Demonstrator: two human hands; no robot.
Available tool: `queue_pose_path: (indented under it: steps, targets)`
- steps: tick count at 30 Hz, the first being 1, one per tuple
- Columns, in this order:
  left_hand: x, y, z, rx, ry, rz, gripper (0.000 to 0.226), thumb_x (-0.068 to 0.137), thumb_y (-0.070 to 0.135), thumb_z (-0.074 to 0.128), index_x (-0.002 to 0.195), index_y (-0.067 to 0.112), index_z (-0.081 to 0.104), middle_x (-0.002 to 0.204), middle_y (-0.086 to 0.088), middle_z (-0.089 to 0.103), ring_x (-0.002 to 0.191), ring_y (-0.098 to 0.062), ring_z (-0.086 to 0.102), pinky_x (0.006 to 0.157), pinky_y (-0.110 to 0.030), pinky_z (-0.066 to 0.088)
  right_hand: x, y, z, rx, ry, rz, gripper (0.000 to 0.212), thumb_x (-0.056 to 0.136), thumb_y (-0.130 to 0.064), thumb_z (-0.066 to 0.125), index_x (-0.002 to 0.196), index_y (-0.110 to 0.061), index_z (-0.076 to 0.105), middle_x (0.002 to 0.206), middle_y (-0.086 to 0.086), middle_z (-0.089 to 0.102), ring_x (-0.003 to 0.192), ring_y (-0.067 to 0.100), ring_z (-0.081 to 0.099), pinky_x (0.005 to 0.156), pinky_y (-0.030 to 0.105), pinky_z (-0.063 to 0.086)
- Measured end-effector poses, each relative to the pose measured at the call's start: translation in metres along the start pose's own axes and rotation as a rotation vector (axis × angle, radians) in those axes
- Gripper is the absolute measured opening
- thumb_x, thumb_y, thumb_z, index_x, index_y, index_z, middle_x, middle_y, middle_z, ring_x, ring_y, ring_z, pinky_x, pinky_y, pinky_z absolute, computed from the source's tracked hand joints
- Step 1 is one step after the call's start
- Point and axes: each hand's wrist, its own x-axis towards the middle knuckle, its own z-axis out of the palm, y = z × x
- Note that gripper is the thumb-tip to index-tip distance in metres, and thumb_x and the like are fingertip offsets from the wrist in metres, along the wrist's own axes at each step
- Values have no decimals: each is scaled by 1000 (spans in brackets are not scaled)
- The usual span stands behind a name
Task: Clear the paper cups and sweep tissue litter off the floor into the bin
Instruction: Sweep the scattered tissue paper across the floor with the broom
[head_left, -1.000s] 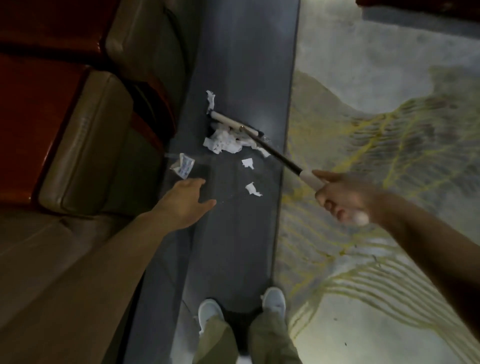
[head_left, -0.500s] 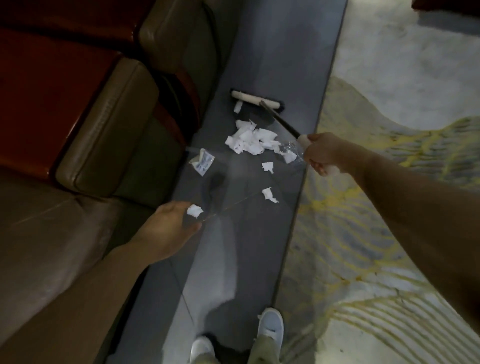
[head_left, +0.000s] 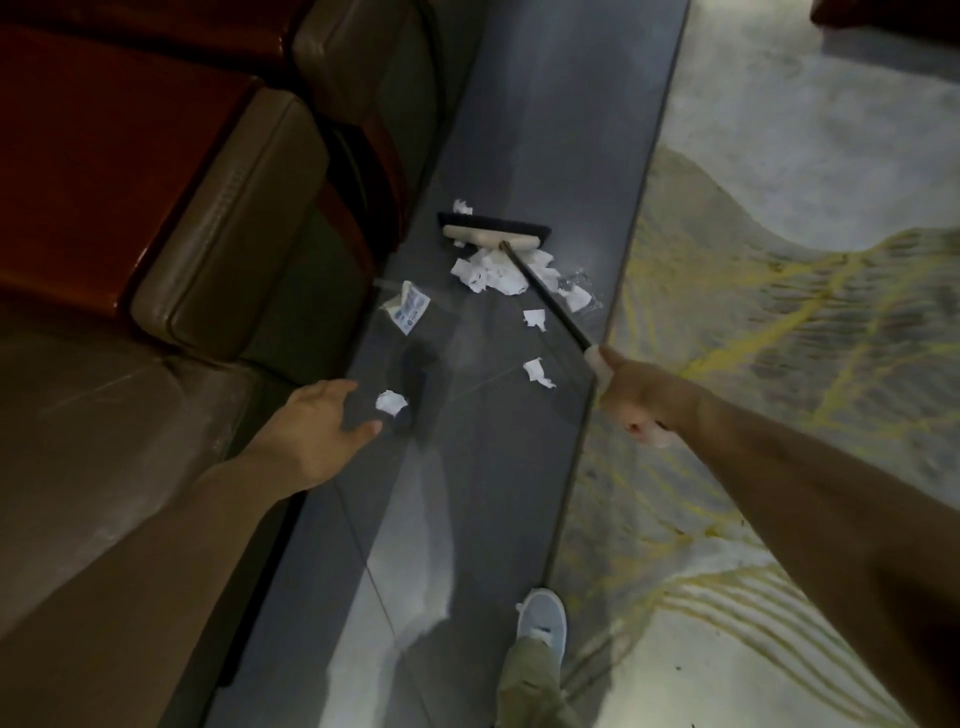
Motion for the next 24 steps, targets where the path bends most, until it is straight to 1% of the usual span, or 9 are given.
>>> queue_pose_path:
  steps: [2, 4, 7, 11, 15, 18, 20, 22, 24]
  targets:
    - [-15, -11, 3, 20, -7, 32, 69, 93, 43, 51, 149, 16, 21, 154, -5, 26, 141, -22, 23, 115, -37, 25, -24, 8, 27, 85, 4, 36, 81, 89, 7, 35, 151, -39, 13, 136, 4, 42, 88, 20, 45, 49, 25, 43]
    - [-33, -26, 10, 57, -12, 69, 69, 93, 43, 51, 149, 14, 22, 154, -6, 26, 141, -22, 23, 115, -35, 24, -54, 13, 54, 137, 0, 71, 76, 92, 2, 36, 151, -39, 12, 132, 9, 47, 70, 21, 51, 44, 24, 41]
    - [-60, -49, 24, 113, -40, 121, 69, 94, 42, 50, 149, 13, 22, 153, -7, 27, 141, -22, 22, 114, -35, 24, -103, 23, 98, 210, 0, 61, 73, 92, 0, 37, 151, -37, 15, 112, 12, 52, 52, 18, 47, 29, 15, 31]
    - [-95, -77, 46, 150, -72, 168, 66, 93, 41, 52, 147, 13, 25, 151, -7, 30, 140, -22, 26, 114, -34, 25, -153, 46, 142, 410, 32, 16, 71, 87, 2, 46, 145, -38, 33, 70, -1, 53, 40, 17, 43, 35, 18, 33]
    - [-118, -92, 66, 122, -117, 165, 66, 91, 43, 54, 145, 15, 31, 147, -5, 38, 135, -22, 35, 112, -40, 32, -182, 69, 138, 542, 149, -4, 69, 85, 6, 47, 141, -35, 41, 46, -1, 49, 38, 18, 35, 32, 17, 29]
    - [-132, -87, 80, 108, -124, 172, 66, 90, 44, 55, 145, 16, 33, 146, -5, 39, 135, -22, 35, 112, -41, 33, -186, 79, 123, 576, 197, -24, 66, 88, 3, 48, 142, -34, 41, 53, -1, 50, 40, 18, 35, 33, 18, 29]
    - [-138, -80, 86, 129, -95, 170, 66, 92, 42, 54, 147, 15, 28, 150, -4, 33, 140, -21, 28, 114, -39, 28, -173, 81, 107, 569, 223, -27, 59, 92, -6, 48, 142, -36, 40, 60, 3, 50, 41, 18, 37, 35, 19, 31]
    - [-139, -74, 92, 133, -79, 154, 67, 93, 41, 52, 148, 16, 24, 152, -4, 29, 142, -21, 23, 115, -37, 26, -159, 80, 88, 513, 240, -23, 56, 94, -12, 47, 144, -35, 37, 59, 6, 49, 40, 17, 38, 39, 20, 33]
    - [-137, -70, 97, 126, -66, 137, 67, 93, 42, 51, 148, 16, 23, 153, -4, 28, 143, -21, 21, 115, -36, 24, -149, 79, 72, 440, 235, -26, 60, 94, -8, 44, 148, -30, 30, 59, 9, 48, 41, 18, 39, 35, 16, 32]
